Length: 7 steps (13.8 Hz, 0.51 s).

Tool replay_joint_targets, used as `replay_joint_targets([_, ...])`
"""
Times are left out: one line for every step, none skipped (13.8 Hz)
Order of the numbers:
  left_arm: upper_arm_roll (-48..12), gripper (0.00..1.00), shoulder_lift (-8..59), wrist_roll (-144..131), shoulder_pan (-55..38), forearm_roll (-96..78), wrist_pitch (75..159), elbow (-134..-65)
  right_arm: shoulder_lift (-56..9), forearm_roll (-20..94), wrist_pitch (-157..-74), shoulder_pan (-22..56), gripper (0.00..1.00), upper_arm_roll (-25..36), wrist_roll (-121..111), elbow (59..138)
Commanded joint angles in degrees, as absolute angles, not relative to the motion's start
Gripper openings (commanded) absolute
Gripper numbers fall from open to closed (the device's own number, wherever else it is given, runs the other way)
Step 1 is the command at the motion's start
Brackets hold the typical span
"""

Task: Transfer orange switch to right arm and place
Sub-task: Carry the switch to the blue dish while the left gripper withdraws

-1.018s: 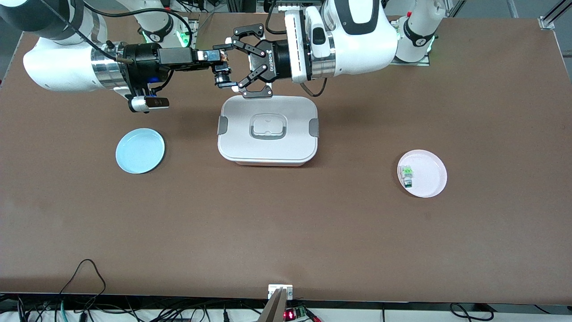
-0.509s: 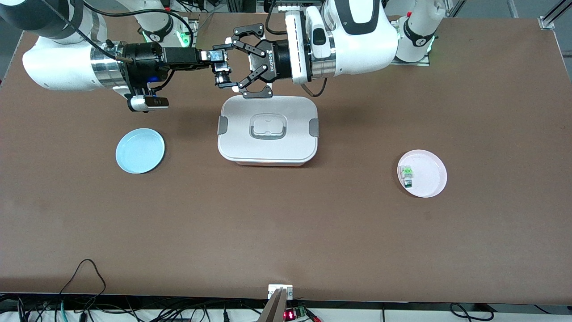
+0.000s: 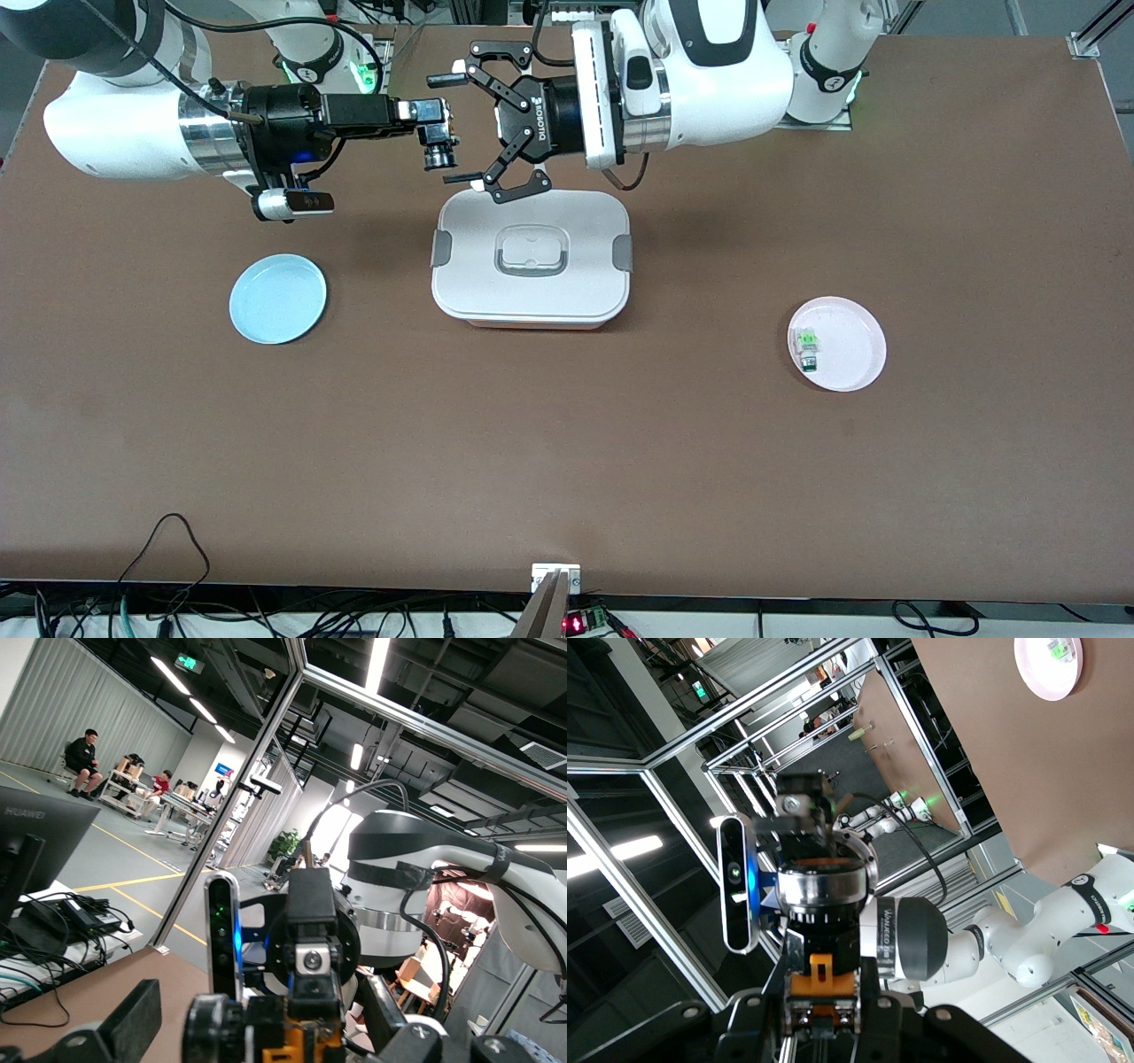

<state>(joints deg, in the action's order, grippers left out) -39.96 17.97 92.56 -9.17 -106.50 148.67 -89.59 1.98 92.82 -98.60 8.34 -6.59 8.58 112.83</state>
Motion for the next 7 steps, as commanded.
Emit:
replay_joint_targets([-39.6,1.0,14.3,93.4,-4.3,-107.4,148.7,-92.8,1.9,86.7,-98.5,7.6,0.0,-6.6,6.5,110.7])
replay_joint_targets([-39.6,1.0,13.4,94.4,-1.3,-107.4,148.4,-94.1,1.3,81.8,-98.2,7.4,0.0,-6.6,5.0,108.9])
replay_joint_targets([-39.6,1.0,12.9,94.4,0.5,-107.4,148.3,-94.5,1.0,77.0,-97.8,7.4,0.0,-6.5,2.7,107.9])
replay_joint_targets([-39.6,1.0,12.5,94.4,2.0,-107.4,148.2,-94.9,0.9,72.1,-97.6,7.2,0.0,-6.5,-1.2,107.3])
replay_joint_targets([-39.6,1.0,11.8,94.4,4.4,-107.4,148.2,-96.3,0.4,67.3,-97.5,7.0,0.0,-6.5,-5.1,107.1])
replay_joint_targets([-39.6,1.0,10.9,94.4,6.8,-107.3,147.8,-98.0,0.2,62.8,-96.3,6.8,0.0,-6.4,-9.1,107.0])
replay_joint_targets([-39.6,1.0,10.6,94.3,10.2,-107.3,146.7,-99.7,-0.2,57.7,-95.2,6.2,0.0,-6.4,-13.3,106.4])
